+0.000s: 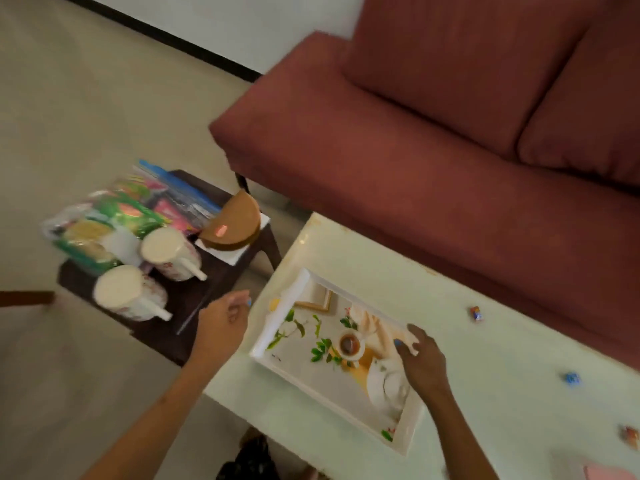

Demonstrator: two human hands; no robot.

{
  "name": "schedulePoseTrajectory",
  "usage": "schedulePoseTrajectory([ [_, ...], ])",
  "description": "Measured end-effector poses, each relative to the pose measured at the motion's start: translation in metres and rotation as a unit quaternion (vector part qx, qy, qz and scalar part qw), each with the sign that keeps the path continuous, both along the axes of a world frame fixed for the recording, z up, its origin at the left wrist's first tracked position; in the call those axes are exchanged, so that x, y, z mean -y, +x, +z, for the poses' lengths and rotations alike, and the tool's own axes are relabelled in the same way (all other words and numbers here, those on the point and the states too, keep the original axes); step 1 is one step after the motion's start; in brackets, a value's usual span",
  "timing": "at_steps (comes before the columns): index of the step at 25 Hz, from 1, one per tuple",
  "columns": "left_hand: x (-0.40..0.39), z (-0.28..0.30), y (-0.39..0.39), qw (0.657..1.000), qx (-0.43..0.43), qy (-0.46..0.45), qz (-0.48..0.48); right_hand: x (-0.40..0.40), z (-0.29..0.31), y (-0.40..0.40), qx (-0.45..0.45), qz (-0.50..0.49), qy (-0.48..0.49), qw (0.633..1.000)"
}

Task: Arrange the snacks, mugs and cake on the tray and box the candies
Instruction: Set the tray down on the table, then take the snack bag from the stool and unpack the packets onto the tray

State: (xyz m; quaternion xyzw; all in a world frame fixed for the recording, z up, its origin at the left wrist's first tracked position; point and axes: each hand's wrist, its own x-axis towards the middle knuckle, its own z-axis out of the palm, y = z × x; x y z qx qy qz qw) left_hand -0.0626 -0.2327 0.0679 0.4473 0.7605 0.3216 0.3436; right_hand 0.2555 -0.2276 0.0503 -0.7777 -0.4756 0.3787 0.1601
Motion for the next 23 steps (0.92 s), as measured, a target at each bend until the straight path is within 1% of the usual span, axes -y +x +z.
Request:
schedulePoseTrajectory([
  [2,0.022,0.031,-0.024,0.998,0.012,0.050,0.048,-0.024,0.034,-0.039,-0.028,0.059,0.038,0.997],
  [5,0.049,0.061,-0.074,0.982,0.020,0.090,0.166,-0.056,0.069,-0.109,-0.059,0.145,0.058,0.986],
  [7,0.057,0.070,-0.110,0.966,0.059,0.098,0.232,-0.073,0.080,-0.159,-0.073,0.192,0.064,0.977],
  [10,0.059,0.067,-0.164,0.939,0.129,0.094,0.304,-0.098,0.084,-0.244,-0.083,0.248,0.065,0.963],
  [12,0.052,0.058,-0.195,0.916,0.180,0.072,0.351,-0.118,0.081,-0.300,-0.085,0.269,0.054,0.958],
  [14,0.035,0.044,-0.226,0.898,0.221,0.029,0.379,-0.142,0.072,-0.354,-0.080,0.270,0.045,0.958],
  [17,0.001,0.019,-0.269,0.895,0.240,-0.051,0.373,-0.184,0.049,-0.416,-0.052,0.282,0.046,0.957],
  [19,-0.025,0.000,-0.294,0.887,0.265,-0.089,0.367,-0.216,0.029,-0.446,-0.027,0.278,0.036,0.960],
  [21,-0.048,-0.015,-0.310,0.867,0.299,-0.119,0.380,-0.245,0.009,-0.466,0.004,0.275,0.020,0.961],
  [23,-0.066,-0.029,-0.321,0.854,0.298,-0.152,0.399,-0.269,-0.011,-0.477,0.039,0.279,0.002,0.960],
])
